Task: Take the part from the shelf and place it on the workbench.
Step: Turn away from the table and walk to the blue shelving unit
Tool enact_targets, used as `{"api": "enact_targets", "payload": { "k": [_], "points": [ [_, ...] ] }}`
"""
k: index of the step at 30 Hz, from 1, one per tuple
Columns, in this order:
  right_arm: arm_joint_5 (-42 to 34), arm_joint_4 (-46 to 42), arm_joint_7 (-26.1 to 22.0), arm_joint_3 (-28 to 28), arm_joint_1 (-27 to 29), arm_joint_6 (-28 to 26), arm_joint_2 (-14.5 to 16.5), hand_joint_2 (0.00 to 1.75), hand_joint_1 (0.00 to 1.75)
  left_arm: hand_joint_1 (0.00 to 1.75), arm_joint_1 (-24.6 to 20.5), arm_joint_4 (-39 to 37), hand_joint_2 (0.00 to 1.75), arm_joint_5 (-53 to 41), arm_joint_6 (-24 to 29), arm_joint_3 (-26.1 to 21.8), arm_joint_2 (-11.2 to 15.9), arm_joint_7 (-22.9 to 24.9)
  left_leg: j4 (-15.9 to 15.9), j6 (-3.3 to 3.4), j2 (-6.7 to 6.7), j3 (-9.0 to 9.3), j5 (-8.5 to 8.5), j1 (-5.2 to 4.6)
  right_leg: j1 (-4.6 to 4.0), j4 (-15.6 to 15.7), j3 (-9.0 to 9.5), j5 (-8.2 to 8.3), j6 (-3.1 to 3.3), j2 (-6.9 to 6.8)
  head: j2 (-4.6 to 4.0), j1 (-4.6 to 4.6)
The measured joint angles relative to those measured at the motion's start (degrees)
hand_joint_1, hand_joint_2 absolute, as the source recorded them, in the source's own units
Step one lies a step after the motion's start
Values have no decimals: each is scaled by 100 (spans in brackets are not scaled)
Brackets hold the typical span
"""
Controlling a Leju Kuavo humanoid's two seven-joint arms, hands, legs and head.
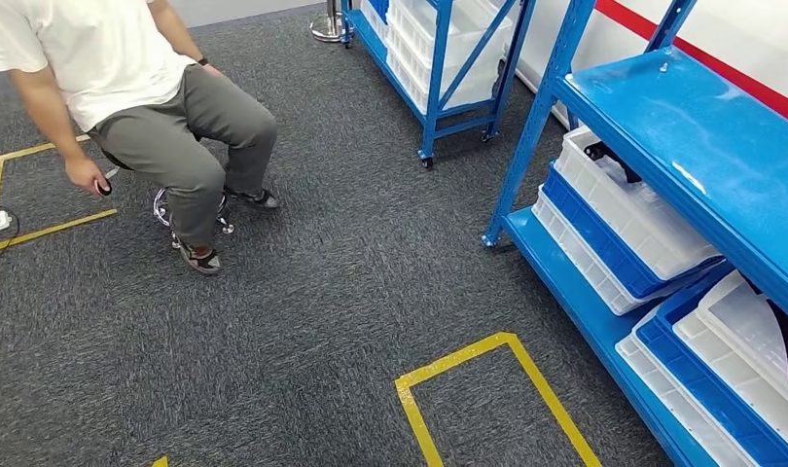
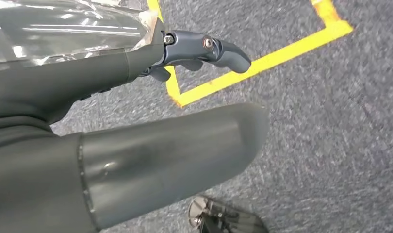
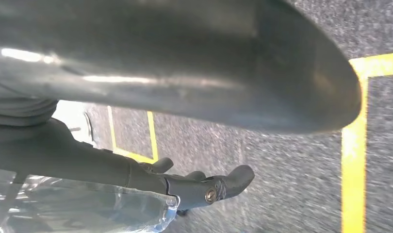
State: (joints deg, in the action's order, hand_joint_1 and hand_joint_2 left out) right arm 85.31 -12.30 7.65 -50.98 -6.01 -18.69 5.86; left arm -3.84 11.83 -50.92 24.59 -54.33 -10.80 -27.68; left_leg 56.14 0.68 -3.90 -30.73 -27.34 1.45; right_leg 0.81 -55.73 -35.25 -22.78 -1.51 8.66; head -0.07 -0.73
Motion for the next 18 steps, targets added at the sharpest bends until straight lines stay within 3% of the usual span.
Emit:
{"api": "enact_targets", "payload": {
  "k": [2, 3, 4, 6, 7, 8, 9, 11, 13, 14, 15, 16, 18],
  "points": [
    [-28, 2, -4, -1, 19, 0, -4, 0, 0, 0, -14, 5, 0, 2, -39, -21, 29, -64, -48, 101, 172, 27, 43, -9, -21, -341, -182, -185, -13, -328, 0, 35],
    [-34, 3, 2, -1, 8, 0, 3, 0, 0, 0, -15, 7, 0, 4, -54, -39, 43, -91, -52, 131, 271, 27, 53, -23, -24, -696, -345, -353, 9, -546, 0, 53],
    [-38, 4, 8, -1, -5, 0, 13, 0, 0, 0, -13, 8, 0, 7, -63, -56, 54, -110, -52, 152, 377, 17, 57, -34, -30, -1118, -536, -527, 24, -677, 0, 71],
    [-38, 5, 17, -1, -7, 1, 26, 0, 0, 0, -13, 8, 0, 27, -73, -83, 72, -135, -51, 161, 586, 4, 59, -53, -12, -1684, -756, -714, 1, -772, 0, 73],
    [-29, 5, 27, -1, 6, 4, 27, 0, 0, 0, -16, 8, 0, 42, -71, -93, 78, -149, -51, 160, 675, 3, 58, -54, -3, -1648, -696, -690, -35, -803, 0, 74],
    [-10, 6, 41, 1, 16, 10, 27, 0, 0, 0, -20, 8, 0, 69, -62, -108, 81, -162, -51, 158, 756, 6, 56, -50, 3, -1365, -507, -595, -76, -850, 0, 75],
    [17, 6, 59, 4, 19, 16, 26, 0, 0, 0, -24, 8, 0, 92, -52, -125, 82, -172, -51, 151, 826, 11, 53, -46, 1, -933, -243, -472, -107, -942, 0, 77],
    [70, 6, 108, 17, -4, 20, 22, 0, 0, 0, -26, 8, 0, 147, -33, -171, 76, -187, -46, 115, 959, 12, 45, -50, -64, -153, 217, -284, -104, -1190, 0, 74],
    [64, 7, 156, 26, -5, -3, 15, 0, 0, 0, -30, 8, 0, 169, -47, -215, 68, -193, -55, 62, 1077, 24, 43, -63, -145, 87, 341, -231, -58, -1262, 0, 70],
    [43, 7, 168, 26, 12, -22, 10, 0, 0, 0, -39, 8, 0, 170, -68, -230, 66, -184, -68, 34, 1128, 45, 43, -66, -152, 101, 336, -215, -37, -1200, 0, 73],
    [16, 9, 173, 24, 38, -42, 7, 0, 0, 0, -50, 8, 0, 167, -103, -238, 69, -155, -64, 5, 1088, 52, 14, -55, -102, 131, 354, -200, -11, -1142, 0, 64],
    [-5, 10, 174, 22, 55, -57, 4, 0, 0, 0, -58, 8, 0, 160, -151, -243, 76, -109, 9, -18, 964, 30, -60, -41, -50, 165, 378, -184, 28, -1088, 0, 51],
    [-26, 13, 173, 19, 59, -74, 11, 0, 0, 0, -56, 8, 0, 139, -255, -258, 102, 24, 527, -52, 592, -199, -383, -8, 48, 215, 420, -153, 108, -965, 0, -2]
  ]
}}
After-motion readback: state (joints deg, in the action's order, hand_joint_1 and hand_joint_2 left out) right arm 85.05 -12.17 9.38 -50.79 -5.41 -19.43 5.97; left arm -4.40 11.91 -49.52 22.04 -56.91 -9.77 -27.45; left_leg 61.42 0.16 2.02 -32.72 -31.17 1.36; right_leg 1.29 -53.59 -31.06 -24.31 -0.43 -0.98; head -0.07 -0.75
